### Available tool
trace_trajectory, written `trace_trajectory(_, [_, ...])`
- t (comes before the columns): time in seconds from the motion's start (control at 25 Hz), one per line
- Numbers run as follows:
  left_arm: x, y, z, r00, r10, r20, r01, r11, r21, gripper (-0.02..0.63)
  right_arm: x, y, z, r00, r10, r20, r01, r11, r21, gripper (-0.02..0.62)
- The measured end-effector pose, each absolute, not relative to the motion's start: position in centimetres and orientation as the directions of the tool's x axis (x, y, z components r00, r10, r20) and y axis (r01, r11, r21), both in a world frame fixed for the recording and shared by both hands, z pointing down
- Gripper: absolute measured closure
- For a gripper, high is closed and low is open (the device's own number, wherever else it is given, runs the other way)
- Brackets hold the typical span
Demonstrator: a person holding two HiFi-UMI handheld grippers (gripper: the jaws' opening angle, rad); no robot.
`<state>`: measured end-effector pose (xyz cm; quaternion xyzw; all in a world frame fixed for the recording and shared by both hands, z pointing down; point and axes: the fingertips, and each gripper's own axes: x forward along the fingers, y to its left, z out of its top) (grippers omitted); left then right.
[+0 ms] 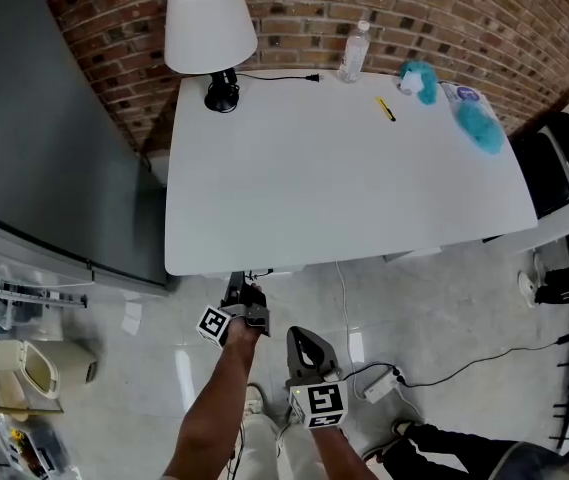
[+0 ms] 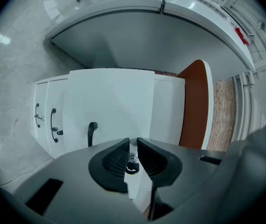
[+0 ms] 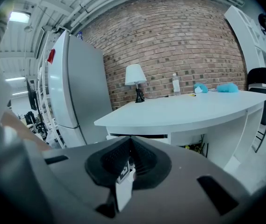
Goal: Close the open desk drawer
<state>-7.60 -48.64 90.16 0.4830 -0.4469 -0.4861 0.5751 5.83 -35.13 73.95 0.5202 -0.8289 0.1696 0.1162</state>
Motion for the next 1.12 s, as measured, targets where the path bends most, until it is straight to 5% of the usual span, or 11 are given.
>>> trace_trajectory(1.12, [-8.0, -52.4, 90.3, 0.12, -0.992, 0.043, 0.046, 0.049, 0.998, 0.581, 5.5, -34.6, 73.9, -0.445, -0.816, 0.369, -0.895, 0.416, -0.16, 0.584])
